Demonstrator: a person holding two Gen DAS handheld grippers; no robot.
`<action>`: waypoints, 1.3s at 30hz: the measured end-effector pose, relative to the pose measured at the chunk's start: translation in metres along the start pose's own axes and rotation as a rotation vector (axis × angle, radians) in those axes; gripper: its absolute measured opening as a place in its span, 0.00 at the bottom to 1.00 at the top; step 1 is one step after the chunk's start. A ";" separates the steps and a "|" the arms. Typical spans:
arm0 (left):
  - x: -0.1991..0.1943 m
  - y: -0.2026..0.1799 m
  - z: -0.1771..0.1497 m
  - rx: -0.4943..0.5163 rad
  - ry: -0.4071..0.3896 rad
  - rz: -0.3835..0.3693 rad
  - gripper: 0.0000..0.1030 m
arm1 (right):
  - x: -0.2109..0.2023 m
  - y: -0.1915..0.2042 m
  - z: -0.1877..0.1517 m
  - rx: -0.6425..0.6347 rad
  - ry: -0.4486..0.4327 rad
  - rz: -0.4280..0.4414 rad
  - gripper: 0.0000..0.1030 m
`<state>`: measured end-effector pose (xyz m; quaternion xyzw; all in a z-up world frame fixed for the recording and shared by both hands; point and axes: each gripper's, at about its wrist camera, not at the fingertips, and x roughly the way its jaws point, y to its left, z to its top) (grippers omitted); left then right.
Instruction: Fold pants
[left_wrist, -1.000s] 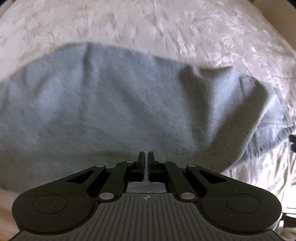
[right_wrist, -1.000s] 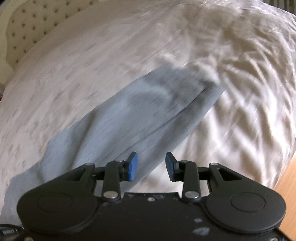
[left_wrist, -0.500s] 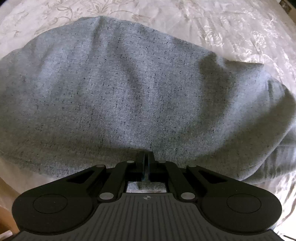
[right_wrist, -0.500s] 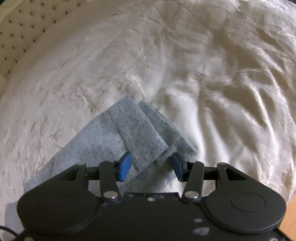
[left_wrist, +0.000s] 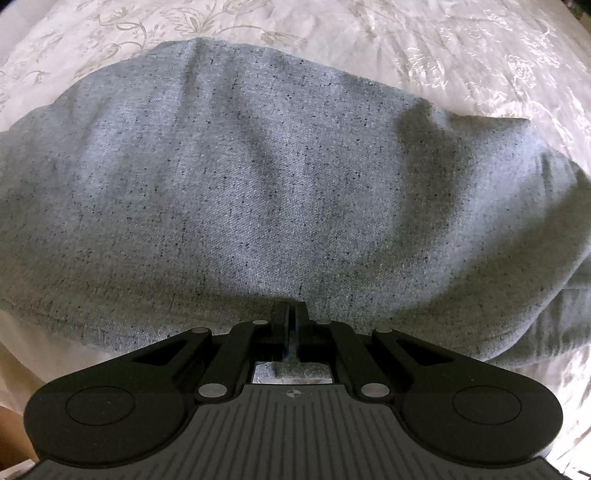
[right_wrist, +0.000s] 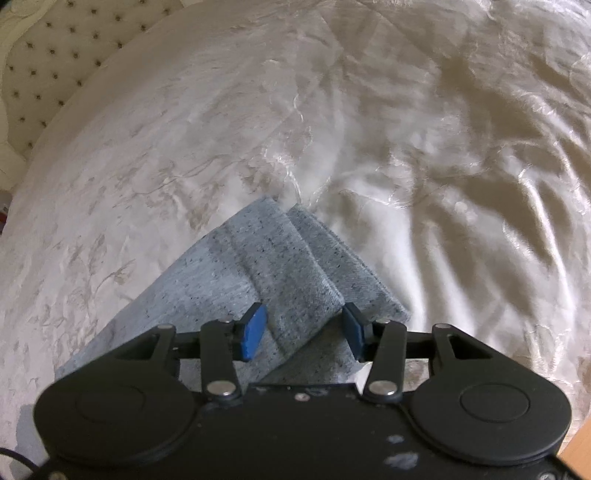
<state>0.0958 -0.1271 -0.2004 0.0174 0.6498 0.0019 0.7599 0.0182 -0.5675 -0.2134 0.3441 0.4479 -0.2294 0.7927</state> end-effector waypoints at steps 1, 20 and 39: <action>-0.001 0.000 0.000 0.000 0.000 -0.001 0.02 | 0.000 0.000 0.000 0.003 -0.002 0.009 0.48; -0.004 0.007 -0.001 0.009 0.002 -0.033 0.03 | -0.021 -0.002 0.015 -0.103 0.041 -0.057 0.06; -0.033 0.084 0.032 -0.059 -0.077 0.018 0.03 | -0.040 0.086 -0.002 -0.274 -0.105 -0.092 0.37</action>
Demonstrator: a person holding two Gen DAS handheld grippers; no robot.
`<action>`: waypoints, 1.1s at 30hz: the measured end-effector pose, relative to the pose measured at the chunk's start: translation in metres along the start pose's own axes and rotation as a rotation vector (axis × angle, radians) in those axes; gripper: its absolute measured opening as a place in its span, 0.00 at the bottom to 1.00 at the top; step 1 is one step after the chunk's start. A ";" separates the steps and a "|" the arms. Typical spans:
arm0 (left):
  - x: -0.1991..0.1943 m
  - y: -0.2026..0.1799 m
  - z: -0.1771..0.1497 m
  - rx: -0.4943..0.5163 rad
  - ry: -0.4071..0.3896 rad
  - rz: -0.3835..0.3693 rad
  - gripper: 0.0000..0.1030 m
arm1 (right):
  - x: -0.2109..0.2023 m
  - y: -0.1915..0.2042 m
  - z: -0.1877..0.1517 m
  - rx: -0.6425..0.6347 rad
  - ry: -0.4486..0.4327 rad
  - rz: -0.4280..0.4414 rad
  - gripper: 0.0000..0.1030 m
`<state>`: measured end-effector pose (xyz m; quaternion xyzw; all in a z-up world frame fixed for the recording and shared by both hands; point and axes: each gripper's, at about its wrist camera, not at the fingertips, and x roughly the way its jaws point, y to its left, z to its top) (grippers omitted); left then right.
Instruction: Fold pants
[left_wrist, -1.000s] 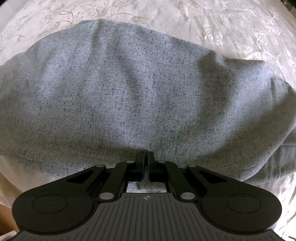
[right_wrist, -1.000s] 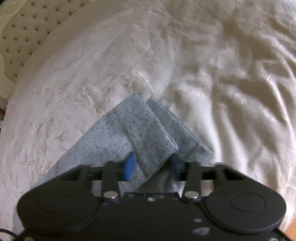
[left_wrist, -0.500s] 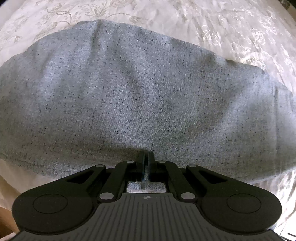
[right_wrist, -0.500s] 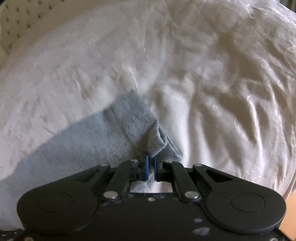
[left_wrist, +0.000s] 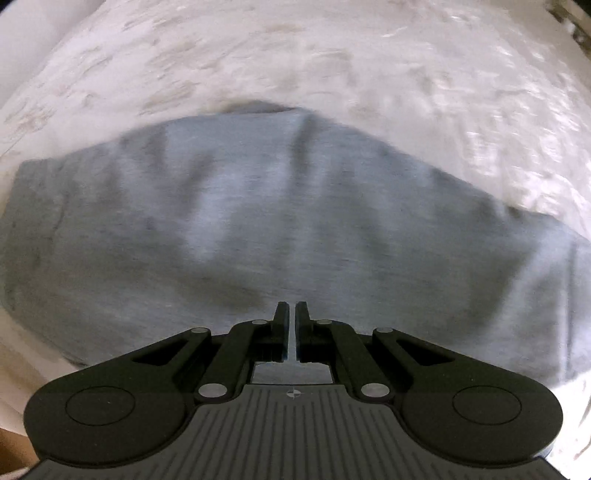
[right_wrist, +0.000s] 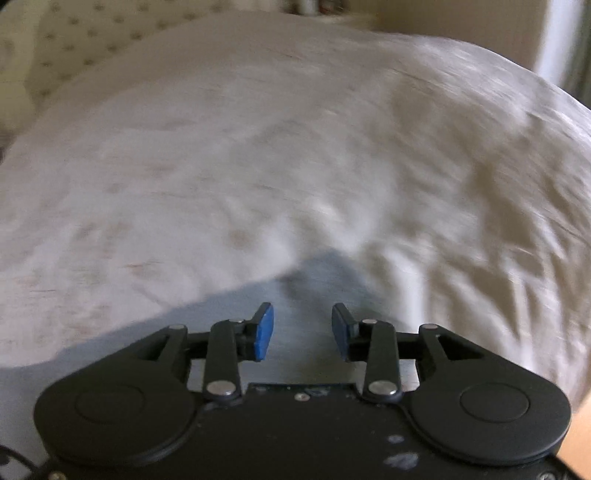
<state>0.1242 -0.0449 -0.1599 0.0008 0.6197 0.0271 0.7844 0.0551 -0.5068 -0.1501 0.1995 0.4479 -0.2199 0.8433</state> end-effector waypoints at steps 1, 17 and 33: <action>0.006 0.009 0.000 -0.006 0.015 0.010 0.03 | -0.002 0.014 0.000 -0.021 -0.005 0.039 0.38; 0.003 0.075 0.041 0.022 -0.027 -0.048 0.03 | 0.022 0.336 -0.025 -0.486 0.207 0.661 0.49; 0.029 0.133 -0.008 0.046 0.020 0.030 0.03 | 0.061 0.488 -0.083 -0.778 0.366 0.739 0.41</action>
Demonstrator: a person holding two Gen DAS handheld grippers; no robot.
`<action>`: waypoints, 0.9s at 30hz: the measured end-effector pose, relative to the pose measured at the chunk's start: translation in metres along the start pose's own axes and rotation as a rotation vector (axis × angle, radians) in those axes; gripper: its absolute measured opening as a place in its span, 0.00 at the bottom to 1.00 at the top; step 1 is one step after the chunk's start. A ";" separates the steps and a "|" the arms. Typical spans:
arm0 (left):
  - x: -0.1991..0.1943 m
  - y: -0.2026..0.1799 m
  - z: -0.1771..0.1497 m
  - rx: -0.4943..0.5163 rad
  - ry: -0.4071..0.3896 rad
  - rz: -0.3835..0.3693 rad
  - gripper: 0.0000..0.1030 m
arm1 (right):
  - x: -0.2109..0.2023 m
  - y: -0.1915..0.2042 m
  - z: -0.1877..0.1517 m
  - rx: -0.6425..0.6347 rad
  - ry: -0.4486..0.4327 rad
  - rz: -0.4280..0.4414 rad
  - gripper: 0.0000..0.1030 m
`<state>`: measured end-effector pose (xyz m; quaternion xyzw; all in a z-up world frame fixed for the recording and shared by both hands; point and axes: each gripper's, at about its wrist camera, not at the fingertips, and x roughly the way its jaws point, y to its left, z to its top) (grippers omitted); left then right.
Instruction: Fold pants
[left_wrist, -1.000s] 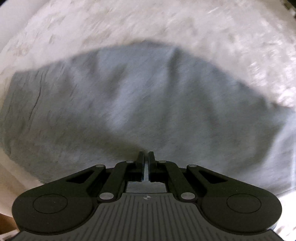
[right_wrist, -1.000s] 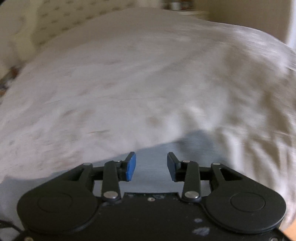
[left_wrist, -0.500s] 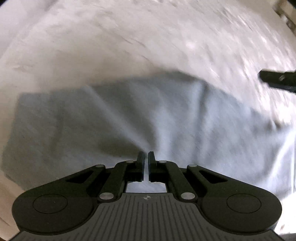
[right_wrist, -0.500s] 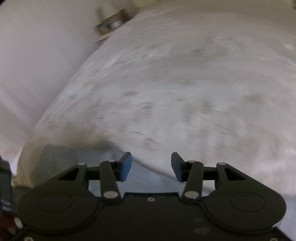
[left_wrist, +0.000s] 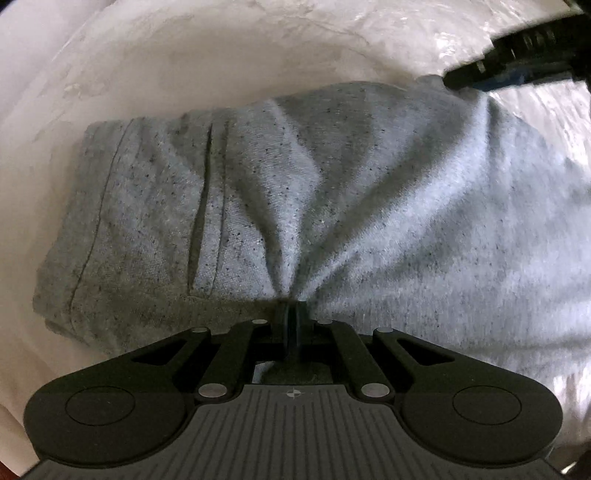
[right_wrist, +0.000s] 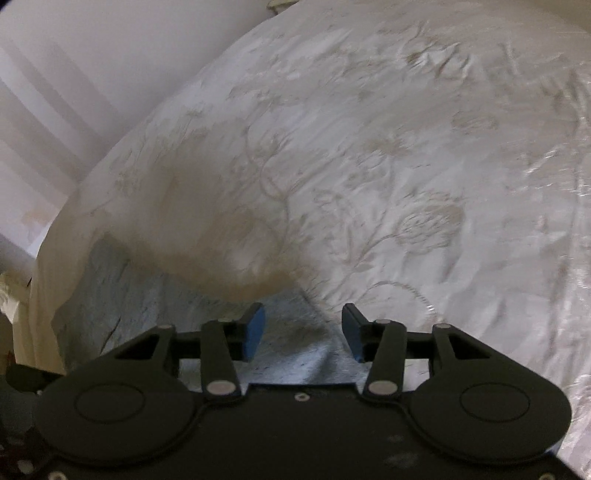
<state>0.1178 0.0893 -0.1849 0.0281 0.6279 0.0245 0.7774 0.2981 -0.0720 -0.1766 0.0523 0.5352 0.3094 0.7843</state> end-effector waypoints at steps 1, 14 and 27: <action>0.002 -0.004 0.002 -0.014 0.003 -0.003 0.03 | 0.001 0.002 -0.002 -0.010 0.010 0.002 0.19; -0.036 0.022 0.089 -0.119 -0.261 -0.006 0.04 | -0.028 0.063 -0.071 -0.217 0.024 0.045 0.03; 0.005 0.008 0.080 0.016 -0.199 0.006 0.04 | -0.020 0.053 -0.068 -0.152 0.018 0.020 0.12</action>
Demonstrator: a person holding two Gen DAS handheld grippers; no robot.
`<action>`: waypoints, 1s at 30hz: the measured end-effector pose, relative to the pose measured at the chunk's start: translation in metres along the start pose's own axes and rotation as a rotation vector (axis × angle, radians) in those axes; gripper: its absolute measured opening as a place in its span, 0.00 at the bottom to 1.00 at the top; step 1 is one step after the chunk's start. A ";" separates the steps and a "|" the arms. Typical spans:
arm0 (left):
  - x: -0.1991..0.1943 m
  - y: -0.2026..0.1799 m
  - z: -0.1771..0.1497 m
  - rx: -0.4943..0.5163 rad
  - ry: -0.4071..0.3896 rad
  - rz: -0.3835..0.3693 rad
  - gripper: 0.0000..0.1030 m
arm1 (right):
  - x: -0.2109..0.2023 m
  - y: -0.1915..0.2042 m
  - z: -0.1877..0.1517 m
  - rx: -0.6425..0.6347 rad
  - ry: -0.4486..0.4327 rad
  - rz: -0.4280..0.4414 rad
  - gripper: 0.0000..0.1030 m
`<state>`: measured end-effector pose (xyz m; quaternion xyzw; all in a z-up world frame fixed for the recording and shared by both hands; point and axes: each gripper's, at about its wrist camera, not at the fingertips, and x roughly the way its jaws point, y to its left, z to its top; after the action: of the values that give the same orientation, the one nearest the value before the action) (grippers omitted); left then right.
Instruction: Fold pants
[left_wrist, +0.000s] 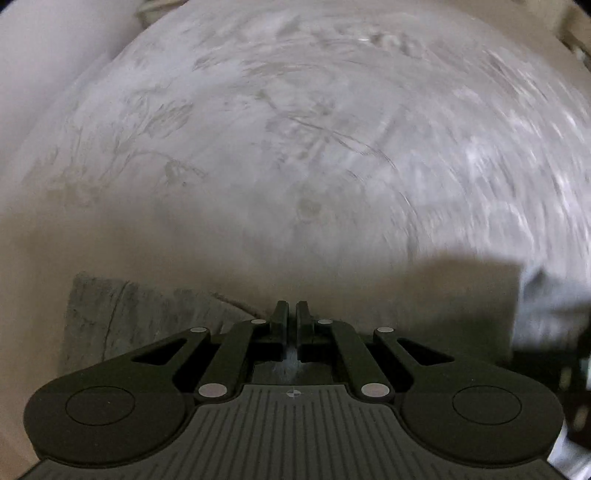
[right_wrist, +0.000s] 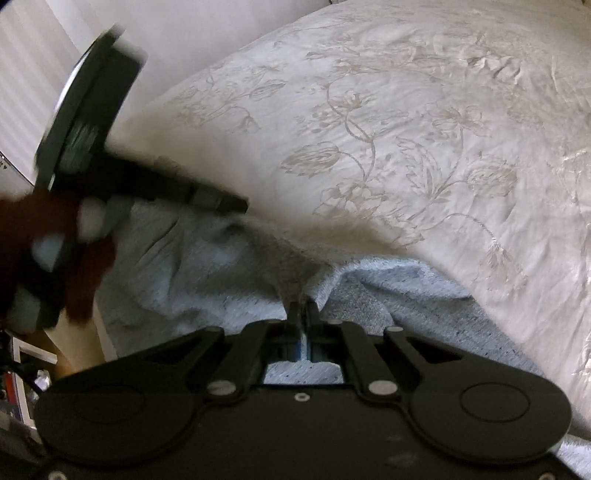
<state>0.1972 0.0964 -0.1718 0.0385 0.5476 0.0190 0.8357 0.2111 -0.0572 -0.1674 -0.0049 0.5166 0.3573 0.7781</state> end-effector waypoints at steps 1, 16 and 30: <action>-0.001 -0.001 -0.004 0.022 -0.010 0.003 0.04 | 0.000 -0.002 0.001 0.008 -0.001 -0.004 0.18; -0.005 0.007 -0.002 0.007 -0.038 -0.012 0.04 | 0.016 -0.026 0.051 0.116 -0.062 0.108 0.38; -0.013 0.058 -0.058 -0.099 0.038 0.168 0.04 | 0.013 -0.055 0.055 0.298 -0.125 0.058 0.04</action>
<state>0.1397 0.1553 -0.1785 0.0426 0.5566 0.1169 0.8214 0.2887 -0.0700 -0.1715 0.1475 0.5143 0.2987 0.7903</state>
